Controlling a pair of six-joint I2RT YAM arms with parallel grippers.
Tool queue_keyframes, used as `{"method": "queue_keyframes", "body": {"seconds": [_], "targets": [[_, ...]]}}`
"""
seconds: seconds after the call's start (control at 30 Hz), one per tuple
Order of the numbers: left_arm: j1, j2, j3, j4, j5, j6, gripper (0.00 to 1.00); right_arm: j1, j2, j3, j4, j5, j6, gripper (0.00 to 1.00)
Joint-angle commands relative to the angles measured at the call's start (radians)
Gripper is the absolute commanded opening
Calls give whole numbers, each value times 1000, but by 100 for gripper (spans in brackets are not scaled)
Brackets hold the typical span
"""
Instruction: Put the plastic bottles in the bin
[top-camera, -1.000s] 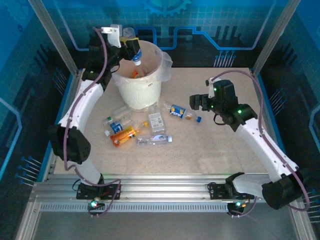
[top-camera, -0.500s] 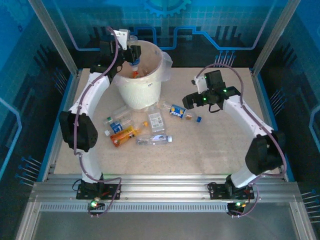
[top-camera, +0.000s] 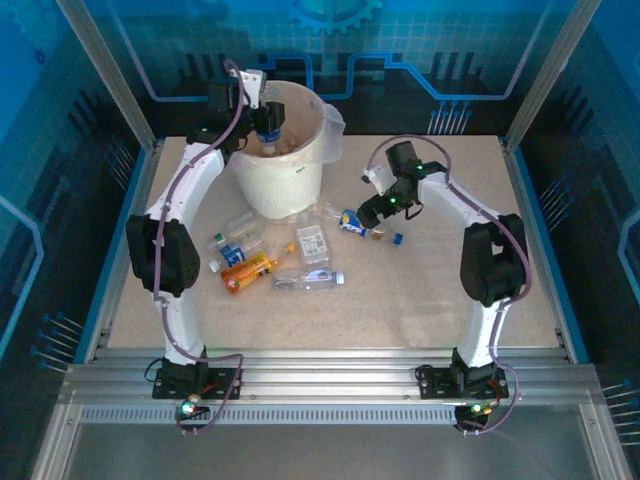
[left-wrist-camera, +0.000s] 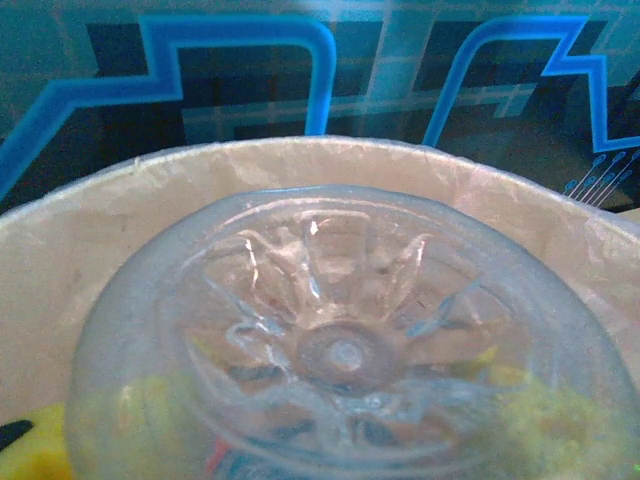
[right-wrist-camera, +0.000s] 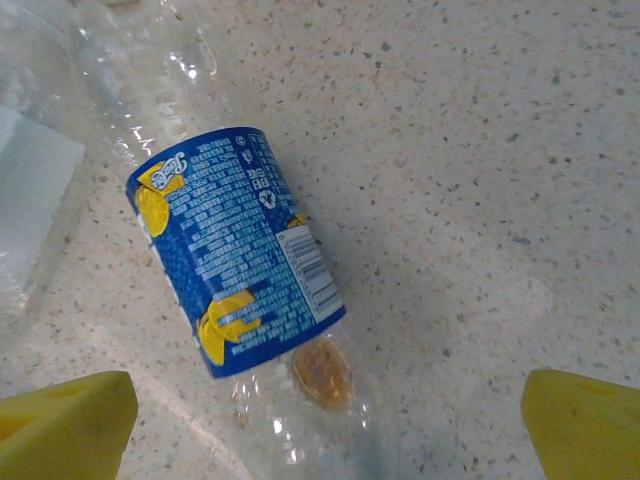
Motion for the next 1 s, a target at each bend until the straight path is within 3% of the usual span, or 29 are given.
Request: {"method": "queue_keyframes", "body": {"seconds": [0.0, 0.33, 0.6, 0.97], "targets": [[12, 16, 38, -46, -7, 29, 66, 14, 53, 52, -49, 5, -54, 100], [11, -43, 45, -101, 3, 18, 98, 14, 99, 35, -56, -24, -88, 100], [11, -144, 17, -132, 30, -24, 99, 14, 129, 17, -61, -33, -90, 100], [11, -383, -192, -54, 59, -100, 99, 23, 127, -38, -59, -41, -81, 97]]}}
